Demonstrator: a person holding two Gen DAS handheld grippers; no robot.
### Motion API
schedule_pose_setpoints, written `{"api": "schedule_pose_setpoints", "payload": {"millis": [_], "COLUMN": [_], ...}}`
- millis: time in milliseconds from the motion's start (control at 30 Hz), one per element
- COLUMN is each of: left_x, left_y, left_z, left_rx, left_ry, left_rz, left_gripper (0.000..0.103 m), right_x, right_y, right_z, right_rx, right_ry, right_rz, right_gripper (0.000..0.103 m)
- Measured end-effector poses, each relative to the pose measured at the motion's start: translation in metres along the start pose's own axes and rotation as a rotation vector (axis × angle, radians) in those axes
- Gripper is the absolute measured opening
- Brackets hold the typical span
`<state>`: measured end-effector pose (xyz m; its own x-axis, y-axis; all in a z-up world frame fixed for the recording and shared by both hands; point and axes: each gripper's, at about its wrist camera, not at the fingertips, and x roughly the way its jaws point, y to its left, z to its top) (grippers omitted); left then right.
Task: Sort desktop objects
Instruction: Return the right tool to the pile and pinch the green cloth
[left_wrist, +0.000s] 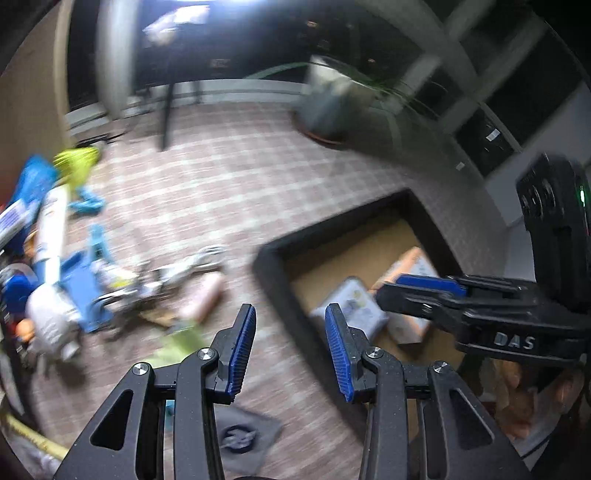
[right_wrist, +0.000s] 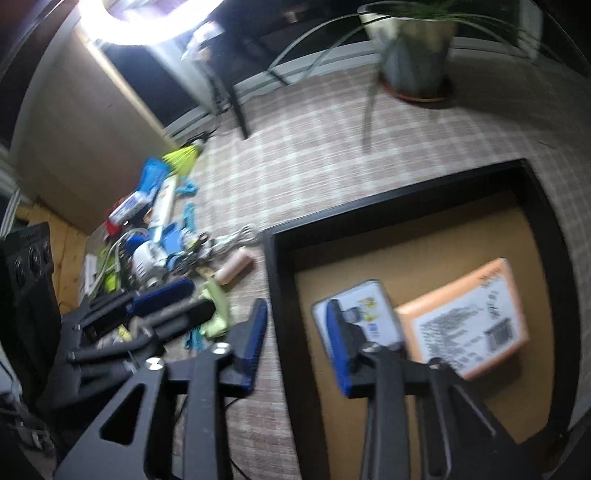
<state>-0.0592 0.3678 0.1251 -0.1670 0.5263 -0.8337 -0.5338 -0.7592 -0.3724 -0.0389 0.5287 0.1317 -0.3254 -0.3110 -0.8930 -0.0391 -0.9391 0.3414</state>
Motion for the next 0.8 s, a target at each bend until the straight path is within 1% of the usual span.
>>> {"api": "schedule_pose_setpoints", "payload": {"millis": [67,233,267,333,400,467,567,633,800], "left_x": [-0.008,-0.017,-0.018,-0.020,-0.020,-0.018,-0.011,-0.006,0.011], "left_y": [0.027,0.080,0.090,0.103,0.113,0.118,0.115,0.107,0.092], "left_z": [-0.004,-0.021,-0.028,-0.039,-0.050,-0.058,-0.068,-0.072,-0.077], "left_rx": [-0.050,-0.161,-0.181,-0.211,-0.240,-0.258,-0.262,-0.252,-0.217], "left_ry": [-0.005,0.000,0.005,0.009,0.020,0.035,0.052,0.061,0.086], "left_rz": [0.027,0.078,0.093,0.101,0.104,0.113,0.100,0.089,0.098], "left_gripper": [0.036,0.036,0.036,0.036,0.036,0.036,0.036,0.037,0.042], "right_x": [0.009,0.029,0.034,0.045,0.055,0.067,0.084,0.095,0.115], "right_y": [0.012,0.035,0.039,0.049,0.059,0.067,0.077,0.083,0.088], "right_z": [-0.003,-0.006,-0.007,-0.008,-0.009,-0.009,-0.011,-0.011,-0.009], "right_rx": [-0.038,-0.095,-0.103,-0.123,-0.148,-0.165,-0.178,-0.184,-0.168], "right_ry": [0.015,0.055,0.062,0.078,0.094,0.113,0.144,0.158,0.183], "right_rz": [-0.002,0.024,0.026,0.031,0.033,0.031,0.036,0.030,0.032], "right_gripper": [0.038,0.039,0.040,0.047,0.048,0.048,0.048,0.048,0.048]}}
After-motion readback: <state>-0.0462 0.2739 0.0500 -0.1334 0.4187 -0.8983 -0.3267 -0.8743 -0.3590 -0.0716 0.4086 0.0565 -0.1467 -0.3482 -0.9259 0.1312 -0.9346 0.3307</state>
